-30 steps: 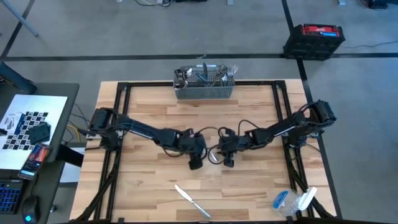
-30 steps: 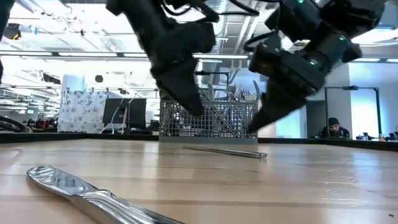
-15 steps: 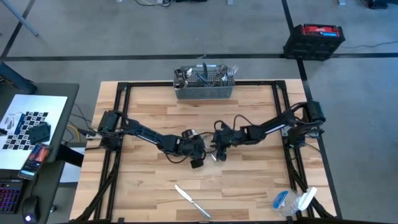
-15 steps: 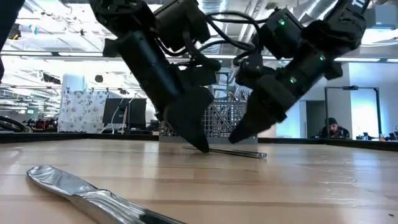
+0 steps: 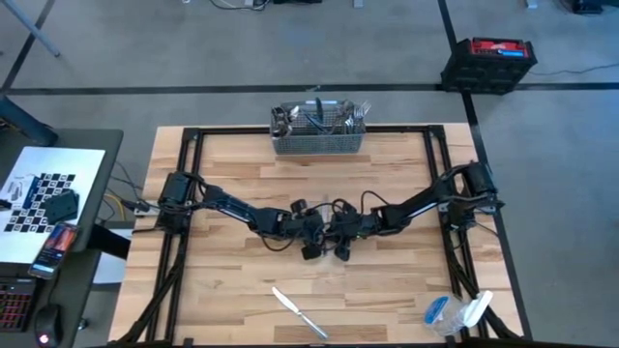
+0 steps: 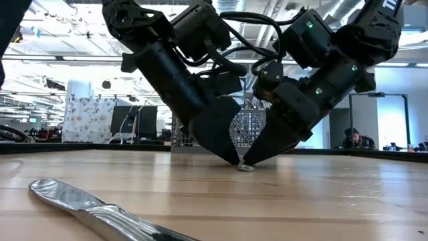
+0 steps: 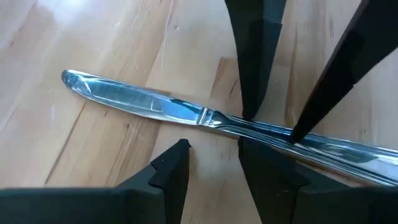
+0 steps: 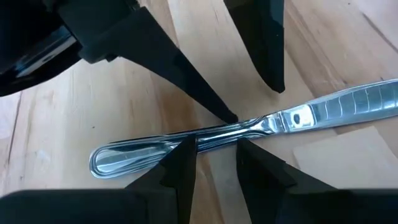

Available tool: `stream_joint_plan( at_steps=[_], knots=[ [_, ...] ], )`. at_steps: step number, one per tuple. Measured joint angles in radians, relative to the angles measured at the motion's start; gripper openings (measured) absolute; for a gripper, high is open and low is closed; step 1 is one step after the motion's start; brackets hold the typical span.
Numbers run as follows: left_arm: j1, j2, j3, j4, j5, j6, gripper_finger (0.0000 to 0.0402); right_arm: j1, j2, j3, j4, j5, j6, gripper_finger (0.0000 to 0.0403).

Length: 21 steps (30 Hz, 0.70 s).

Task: Sort silverware
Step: Put the silver table knife into the gray organizer

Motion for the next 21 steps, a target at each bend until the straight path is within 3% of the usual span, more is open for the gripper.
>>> stream_joint_plan(
  at_steps=[12,21],
  knots=[
    [0.053,-0.152,-0.003,-0.170,0.010,0.094,0.0136,-0.095,-0.246,-0.001,-0.202,-0.011,-0.053,0.0102],
    [0.160,-0.093,-0.026,-0.080,0.131,0.164,0.0136,-0.228,-0.140,-0.002,-0.208,-0.028,-0.105,0.0102]
  ],
)
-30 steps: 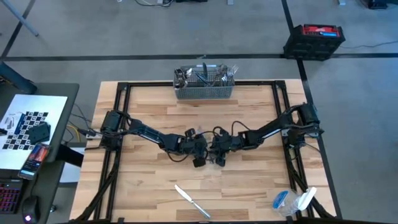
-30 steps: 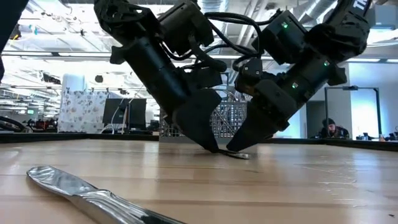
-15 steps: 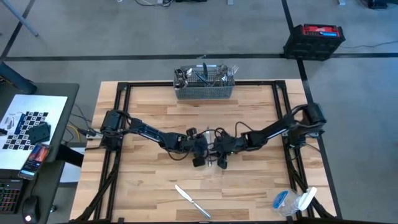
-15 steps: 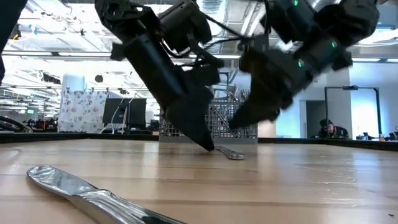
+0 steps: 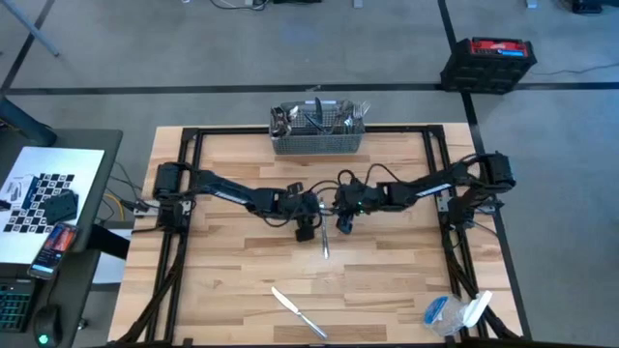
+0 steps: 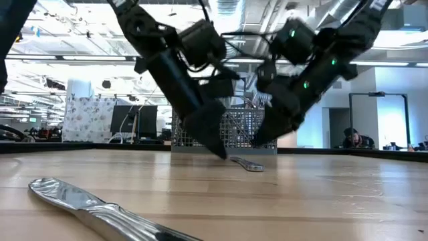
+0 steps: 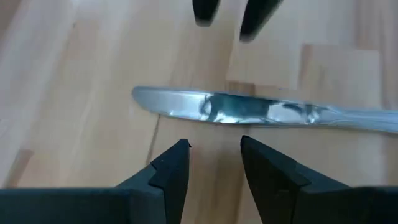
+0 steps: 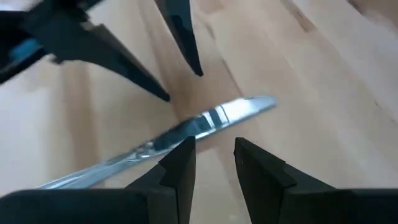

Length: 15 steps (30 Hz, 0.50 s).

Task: Sort silverware
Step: Put the silver table knife into the gray organizer

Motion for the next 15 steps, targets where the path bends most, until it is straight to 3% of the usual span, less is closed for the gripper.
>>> stream_joint_plan(
  at_steps=[4,11,15],
  knots=[
    [0.023,0.014,0.002,0.016,0.013,0.001,0.0136,0.002,0.070,0.000,0.043,-0.030,0.004,0.0102],
    [0.052,0.015,0.003,0.014,0.177,-0.092,0.0136,0.024,0.107,0.004,0.096,-0.022,0.007,0.0102],
    [0.054,0.015,0.003,0.022,0.166,0.015,0.0136,0.019,0.108,0.003,0.104,-0.026,0.008,0.0102]
  ],
)
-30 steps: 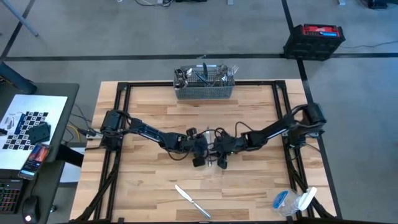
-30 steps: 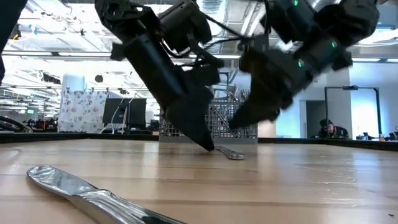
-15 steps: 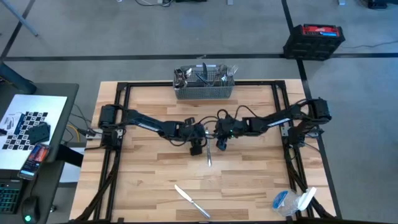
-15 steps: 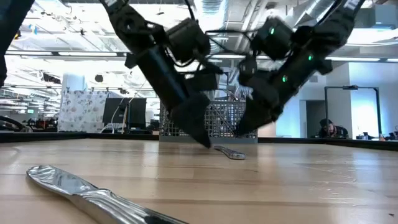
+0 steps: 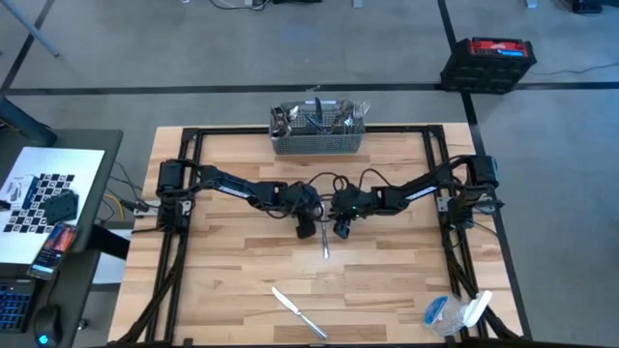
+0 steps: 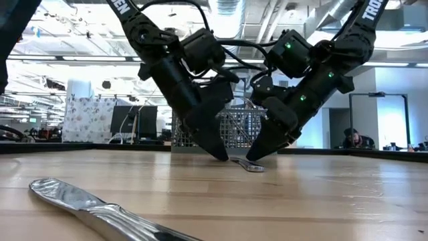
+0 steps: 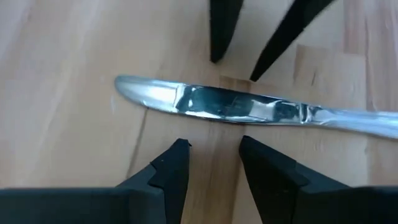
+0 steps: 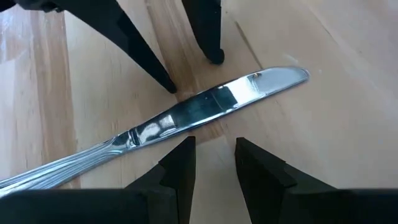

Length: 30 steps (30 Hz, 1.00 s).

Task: Sort silverware
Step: Put the silver table knife into the gray organizer

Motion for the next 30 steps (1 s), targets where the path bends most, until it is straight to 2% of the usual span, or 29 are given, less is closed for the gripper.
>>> stream_joint_plan(
  at_steps=[3,5,9,12,19,30],
  knots=[
    [0.000,0.000,0.000,0.017,-0.010,0.175,0.0136,-0.002,0.000,0.000,-0.001,-0.006,0.000,0.0102],
    [-0.006,0.001,0.000,0.039,-0.018,0.396,0.0134,-0.002,0.000,0.000,0.000,-0.006,0.000,0.0102],
    [-0.019,0.003,0.000,0.064,-0.054,0.944,0.0126,-0.002,0.001,0.000,-0.002,-0.005,0.000,0.0102],
    [-0.016,0.027,0.001,0.091,-0.063,1.196,0.0121,-0.002,0.001,0.000,-0.003,-0.006,0.000,0.0102],
    [-0.003,0.090,0.005,0.124,-0.059,1.308,0.0116,-0.001,0.001,-0.001,-0.006,-0.006,0.000,0.0102],
    [0.001,0.094,0.002,0.170,-0.012,1.312,0.0116,-0.009,0.001,0.000,-0.030,-0.010,-0.024,0.0102]
  ],
)
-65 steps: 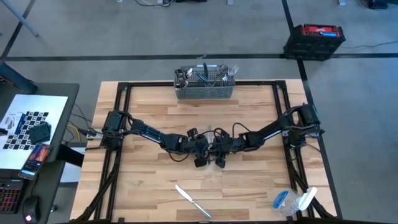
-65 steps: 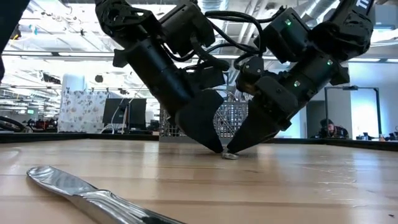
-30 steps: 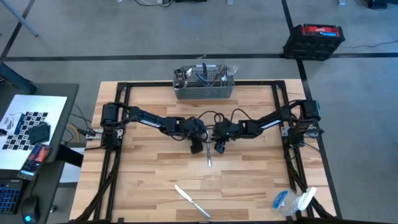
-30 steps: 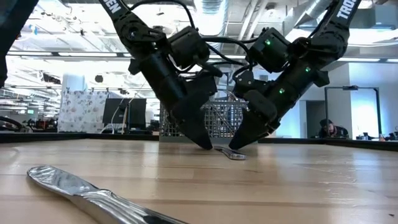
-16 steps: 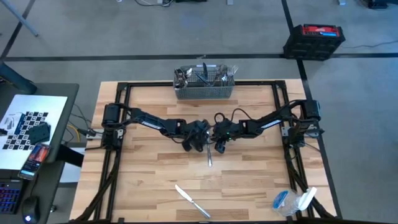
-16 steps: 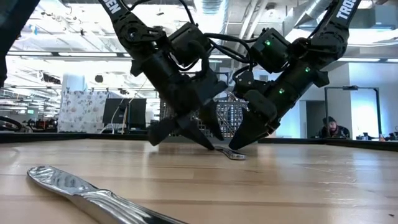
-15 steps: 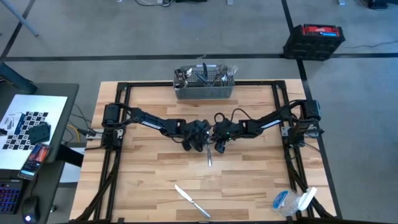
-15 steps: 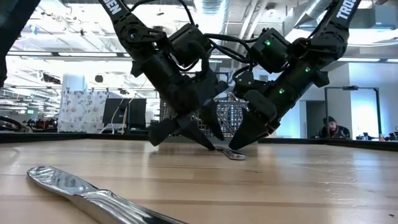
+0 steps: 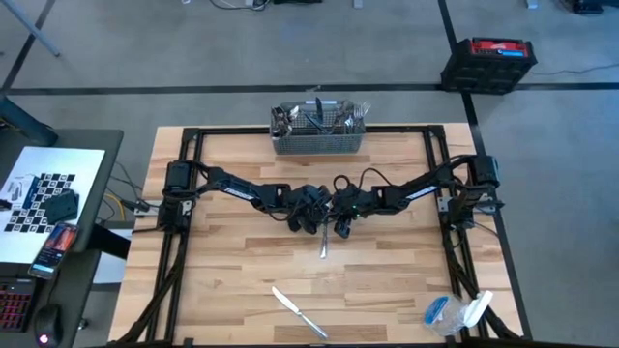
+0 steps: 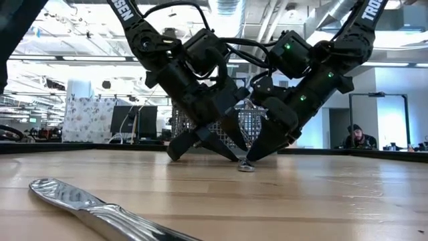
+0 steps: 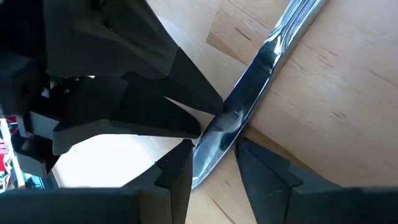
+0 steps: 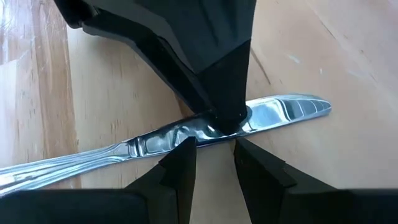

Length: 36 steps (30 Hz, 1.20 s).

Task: Sort silverware
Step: Put the silver table knife into the gray organizer

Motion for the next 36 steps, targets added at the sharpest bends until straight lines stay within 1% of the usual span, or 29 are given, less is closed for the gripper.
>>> stream_joint_plan(
  at_steps=[4,6,10,17,20,23,25,29,31,34,36],
  knots=[
    [0.002,0.000,0.000,0.002,0.032,-0.001,0.0116,0.001,0.004,-0.001,-0.017,-0.001,-0.100,0.0102],
    [0.002,0.001,-0.001,0.002,0.053,0.008,0.0116,0.000,0.017,-0.001,0.006,-0.001,-0.130,0.0102],
    [0.003,0.011,-0.001,0.011,0.083,0.023,0.0116,-0.013,0.053,-0.003,0.073,-0.039,-0.140,0.0102],
    [0.003,0.011,-0.002,0.019,0.094,0.016,0.0112,-0.013,0.059,-0.005,0.109,-0.044,-0.132,0.0102],
    [0.003,0.011,-0.002,0.000,0.100,0.000,0.0086,-0.013,0.059,-0.005,0.118,-0.045,-0.127,0.0102],
    [0.002,0.011,-0.001,-0.057,0.122,-0.016,0.0031,-0.013,0.059,-0.007,0.122,-0.044,-0.116,0.0102],
    [-0.002,0.011,0.001,-0.074,0.111,-0.089,0.0011,-0.013,0.059,-0.006,0.121,-0.046,-0.112,0.0102],
    [-0.005,0.002,0.001,-0.077,0.060,-0.285,0.0005,-0.013,0.057,-0.003,0.114,-0.048,-0.102,0.0101],
    [-0.007,-0.014,0.001,-0.088,0.044,-0.398,0.0004,-0.013,0.035,0.000,0.084,-0.047,-0.095,0.0101],
    [-0.012,-0.062,0.006,-0.120,0.011,-0.609,0.0001,-0.013,-0.037,-0.002,-0.027,-0.051,-0.094,0.0101],
    [-0.015,-0.113,0.001,-0.161,-0.004,-0.715,0.0001,-0.012,-0.108,-0.005,-0.113,-0.058,-0.092,0.0101]
  ],
)
